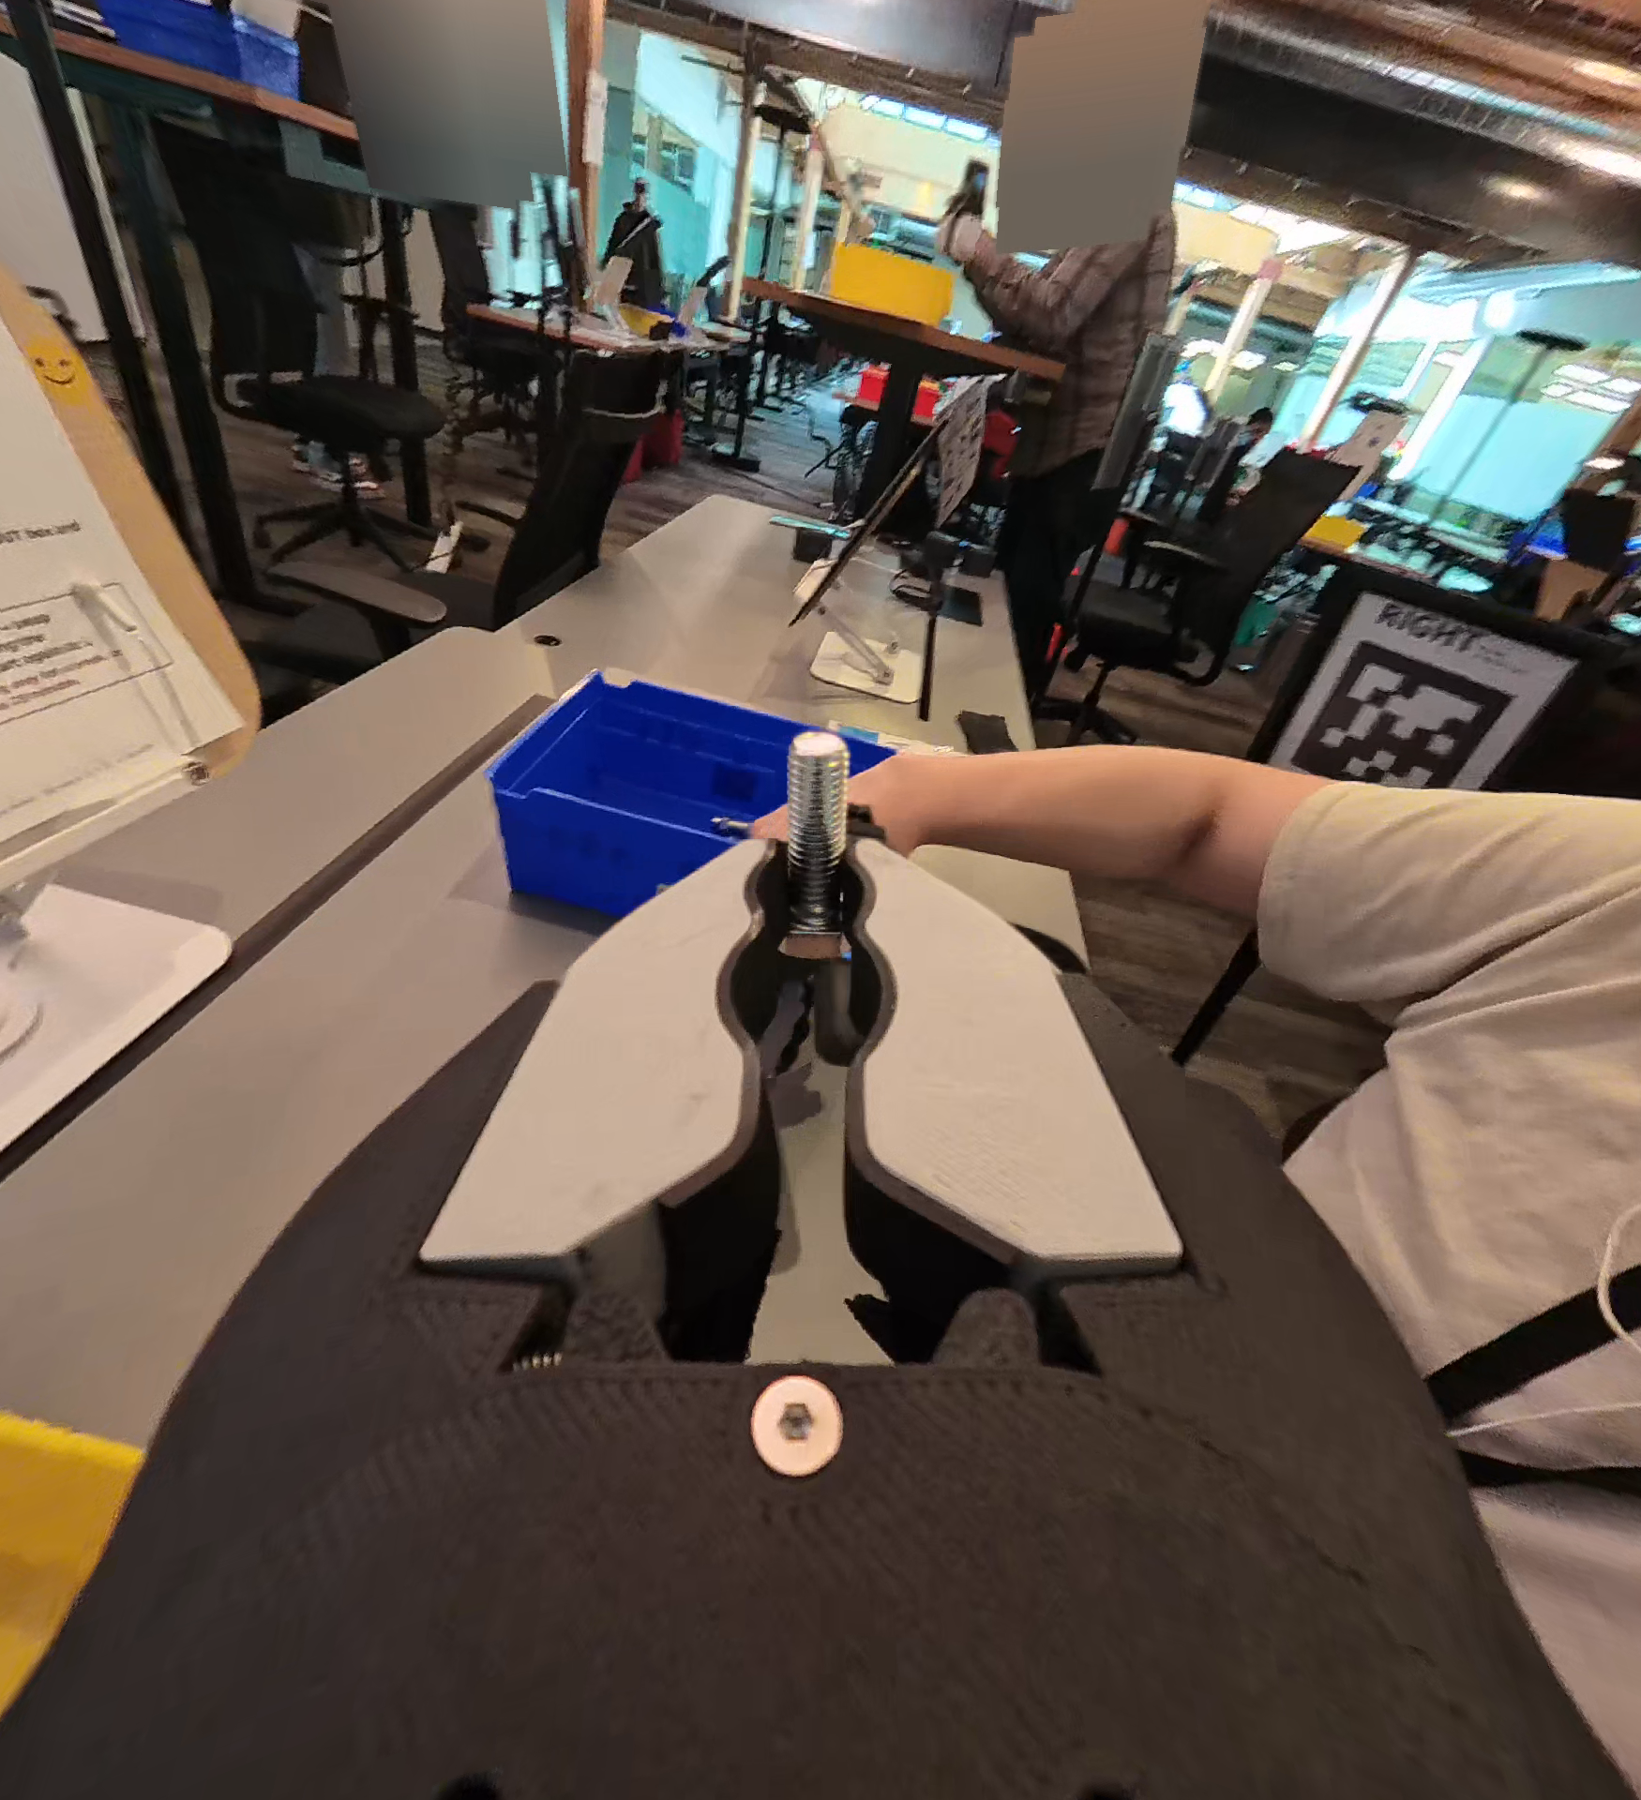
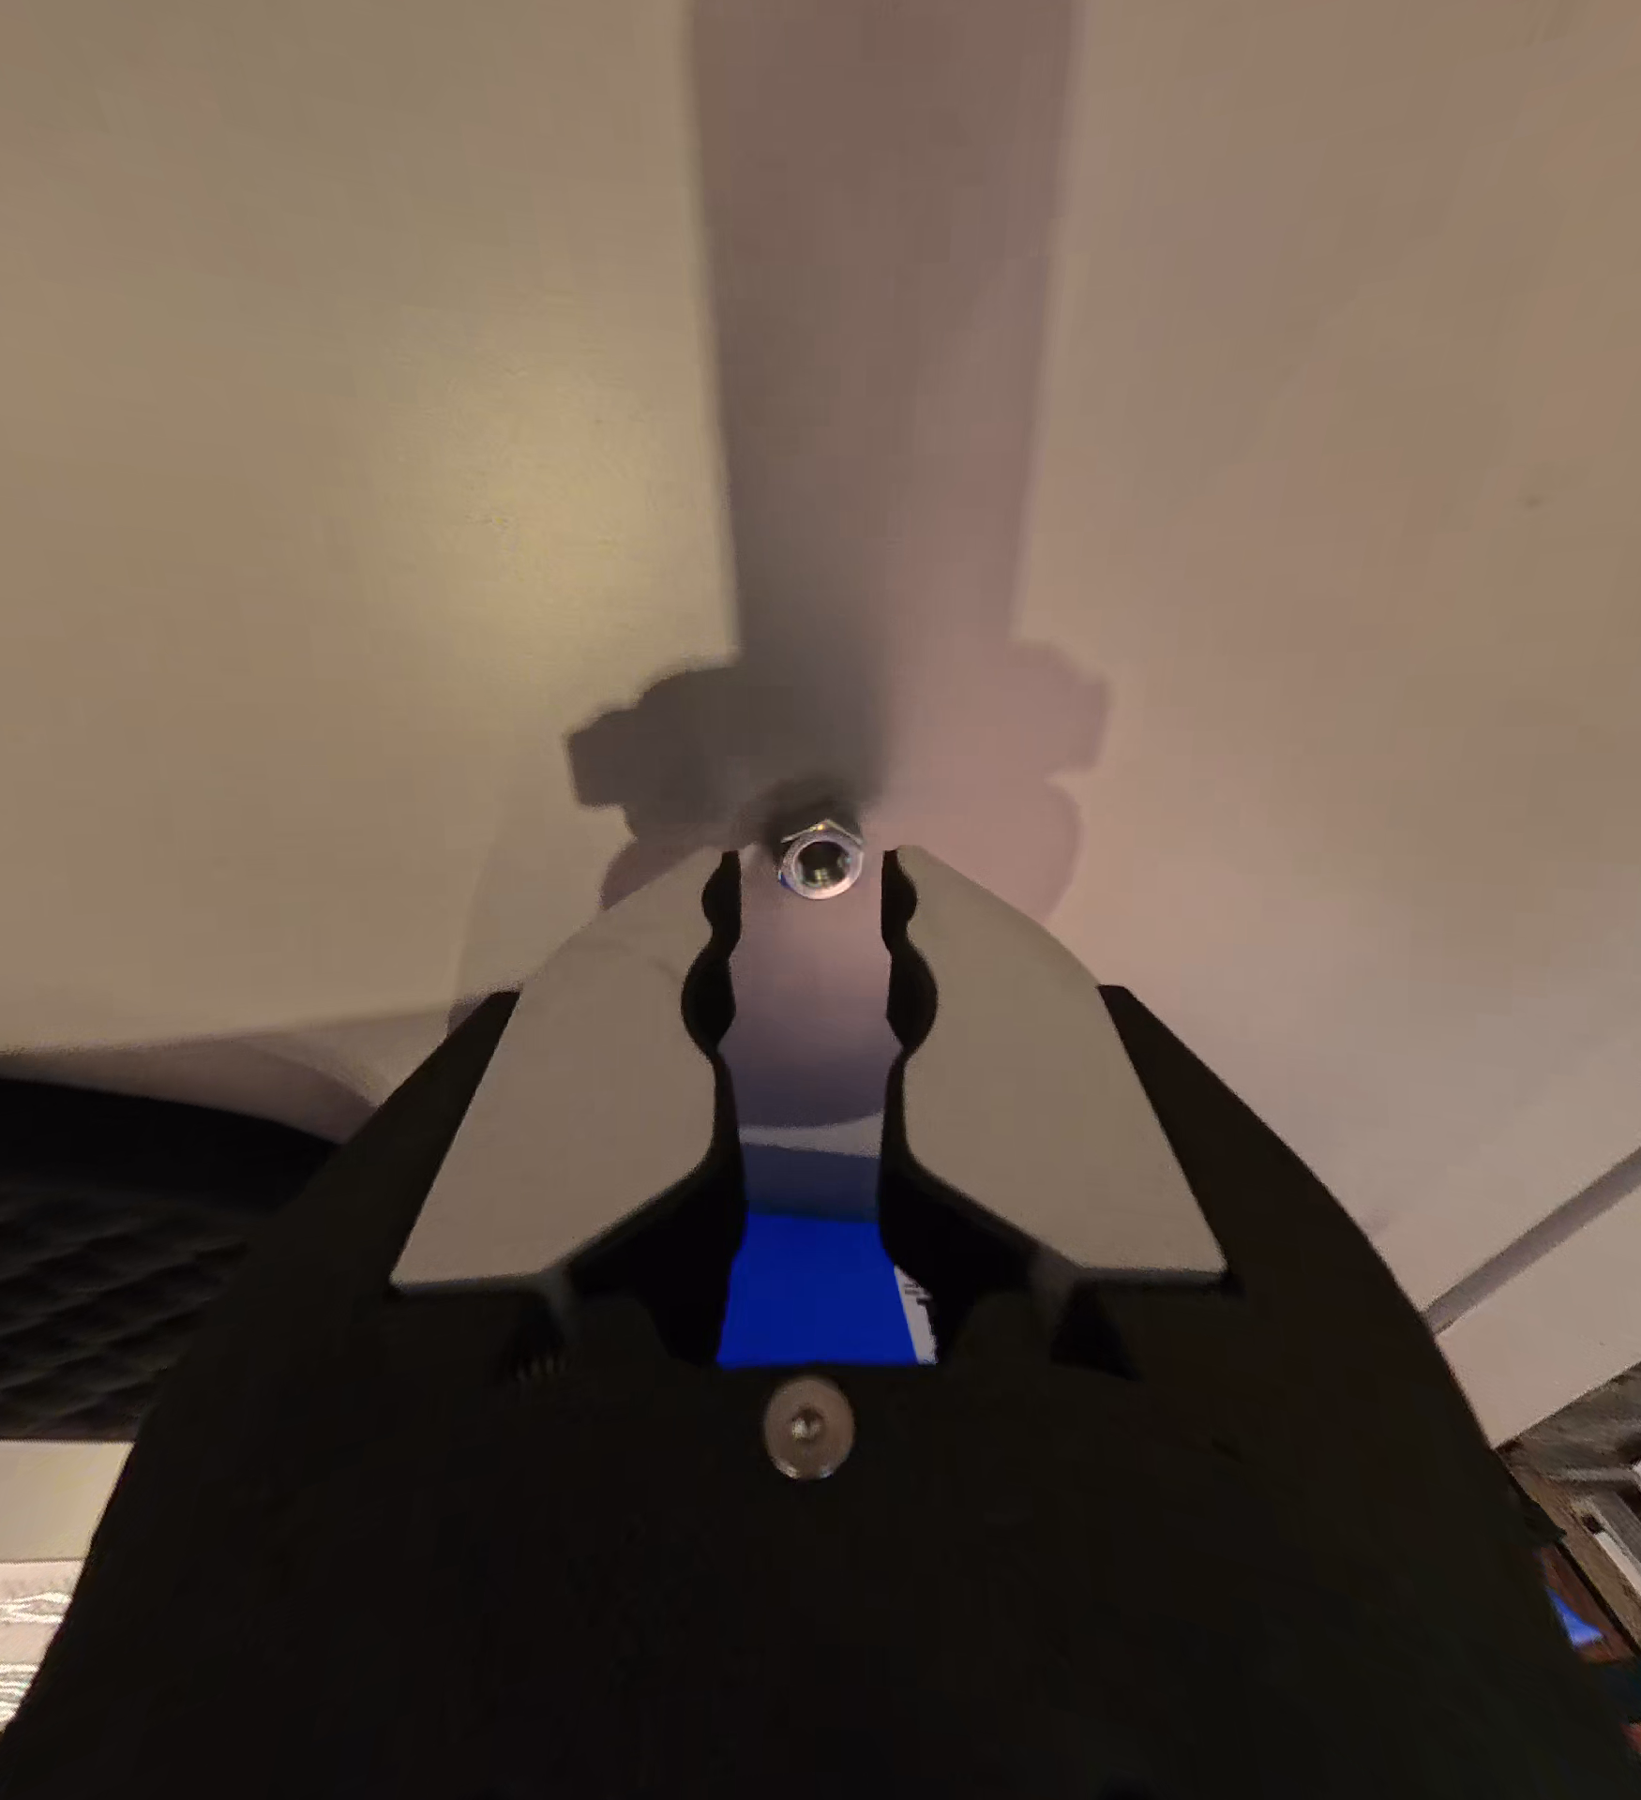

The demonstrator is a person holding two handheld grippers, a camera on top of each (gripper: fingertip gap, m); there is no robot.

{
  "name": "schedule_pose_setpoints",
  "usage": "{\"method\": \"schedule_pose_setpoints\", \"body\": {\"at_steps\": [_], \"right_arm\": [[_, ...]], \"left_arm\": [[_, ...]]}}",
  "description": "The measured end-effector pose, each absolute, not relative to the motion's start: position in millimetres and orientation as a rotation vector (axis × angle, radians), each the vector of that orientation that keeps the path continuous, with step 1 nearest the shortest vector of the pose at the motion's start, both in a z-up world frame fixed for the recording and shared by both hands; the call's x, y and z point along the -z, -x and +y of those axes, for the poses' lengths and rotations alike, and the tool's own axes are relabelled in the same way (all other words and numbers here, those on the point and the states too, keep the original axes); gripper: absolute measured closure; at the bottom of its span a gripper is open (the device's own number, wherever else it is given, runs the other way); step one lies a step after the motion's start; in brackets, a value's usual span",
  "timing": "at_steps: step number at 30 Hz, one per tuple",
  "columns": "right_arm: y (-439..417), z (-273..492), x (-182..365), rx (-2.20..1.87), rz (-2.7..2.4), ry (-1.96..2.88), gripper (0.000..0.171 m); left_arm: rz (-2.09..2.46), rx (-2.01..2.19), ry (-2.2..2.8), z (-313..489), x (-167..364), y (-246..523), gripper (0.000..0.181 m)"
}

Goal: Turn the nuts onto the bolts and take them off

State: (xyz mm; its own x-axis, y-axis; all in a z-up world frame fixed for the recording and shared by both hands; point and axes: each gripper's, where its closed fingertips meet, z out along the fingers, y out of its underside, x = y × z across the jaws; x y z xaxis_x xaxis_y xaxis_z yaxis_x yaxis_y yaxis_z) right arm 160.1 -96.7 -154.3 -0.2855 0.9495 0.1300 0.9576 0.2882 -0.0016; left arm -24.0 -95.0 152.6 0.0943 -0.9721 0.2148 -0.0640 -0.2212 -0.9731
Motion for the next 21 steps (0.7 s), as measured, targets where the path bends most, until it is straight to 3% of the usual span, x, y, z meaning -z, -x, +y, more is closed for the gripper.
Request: {"method": "schedule_pose_setpoints", "body": {"at_steps": [17, 21], "right_arm": [[-162, -94, 163, 0.013, -2.340, 1.932, 0.152], [-152, -98, 138, -0.067, -2.236, 1.901, 0.152]], "left_arm": [[1.154, 1.472, 1.344, -115, -164, 18, 0.172], [1.153, 1.415, 1.384, -105, -150, -3, 0.172]]}}
